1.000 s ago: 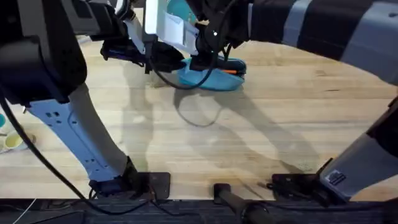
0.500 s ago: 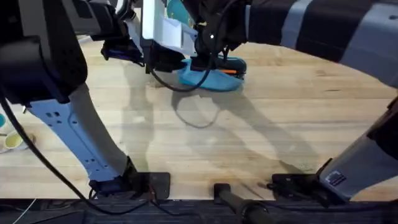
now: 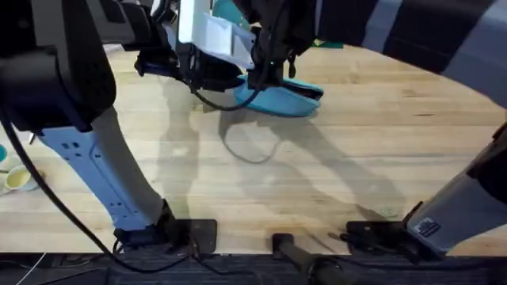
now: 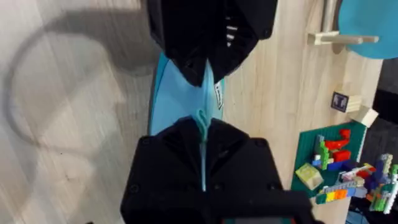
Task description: Unzip the bag, pick up the pens from the table one at a time and place them inside, then zip the bag closed.
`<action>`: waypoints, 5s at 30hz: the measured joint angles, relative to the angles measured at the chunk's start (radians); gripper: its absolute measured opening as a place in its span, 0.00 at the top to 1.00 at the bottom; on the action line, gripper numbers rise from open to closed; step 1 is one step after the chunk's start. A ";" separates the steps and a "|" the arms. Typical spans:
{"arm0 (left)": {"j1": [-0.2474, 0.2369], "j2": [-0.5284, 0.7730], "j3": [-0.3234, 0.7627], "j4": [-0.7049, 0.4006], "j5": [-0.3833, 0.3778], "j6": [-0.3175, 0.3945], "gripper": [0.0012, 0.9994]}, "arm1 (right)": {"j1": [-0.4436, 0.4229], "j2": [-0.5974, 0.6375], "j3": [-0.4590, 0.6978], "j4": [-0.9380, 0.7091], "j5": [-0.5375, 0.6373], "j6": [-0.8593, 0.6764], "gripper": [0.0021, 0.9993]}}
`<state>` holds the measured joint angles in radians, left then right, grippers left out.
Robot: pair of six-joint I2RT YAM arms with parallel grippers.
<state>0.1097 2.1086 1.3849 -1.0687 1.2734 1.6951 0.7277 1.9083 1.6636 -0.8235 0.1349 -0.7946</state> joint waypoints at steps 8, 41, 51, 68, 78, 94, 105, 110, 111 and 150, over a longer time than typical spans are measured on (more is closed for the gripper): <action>-0.012 0.000 0.000 -0.010 0.010 0.000 0.96 | -0.003 0.000 0.026 -0.095 -0.001 0.007 0.97; 0.000 0.000 0.000 0.008 -0.036 0.000 0.96 | -0.097 -0.032 0.037 -0.346 0.026 0.121 0.97; 0.001 0.000 0.000 0.010 -0.036 0.000 0.96 | -0.135 -0.032 0.037 -0.377 -0.012 0.160 0.97; 0.011 0.000 0.000 0.010 -0.040 0.000 0.96 | -0.229 -0.032 0.037 -0.461 0.012 0.163 0.97; 0.011 0.000 0.000 0.011 -0.040 0.000 0.96 | -0.229 -0.032 0.037 -0.480 0.016 0.163 0.97; 0.011 0.000 0.000 0.011 -0.040 0.000 0.96 | -0.229 -0.032 0.037 -0.492 0.023 0.163 0.97; 0.011 0.000 0.000 0.011 -0.040 0.000 0.96 | -0.229 -0.135 0.037 -0.494 0.023 0.169 0.67; 0.011 0.000 0.000 0.011 -0.040 0.000 0.96 | -0.229 -0.215 0.037 -0.494 0.026 0.167 0.06; 0.011 0.000 0.000 0.011 -0.040 0.000 0.96 | -0.229 -0.226 0.037 -0.493 0.026 0.167 0.02; 0.011 0.000 0.000 0.011 -0.041 0.000 0.96 | -0.319 -0.263 0.037 -0.352 -0.369 0.265 0.00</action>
<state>0.1204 2.1086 1.3849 -1.0580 1.2327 1.6951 0.4091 1.6452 1.7008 -1.1757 -0.2340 -0.5296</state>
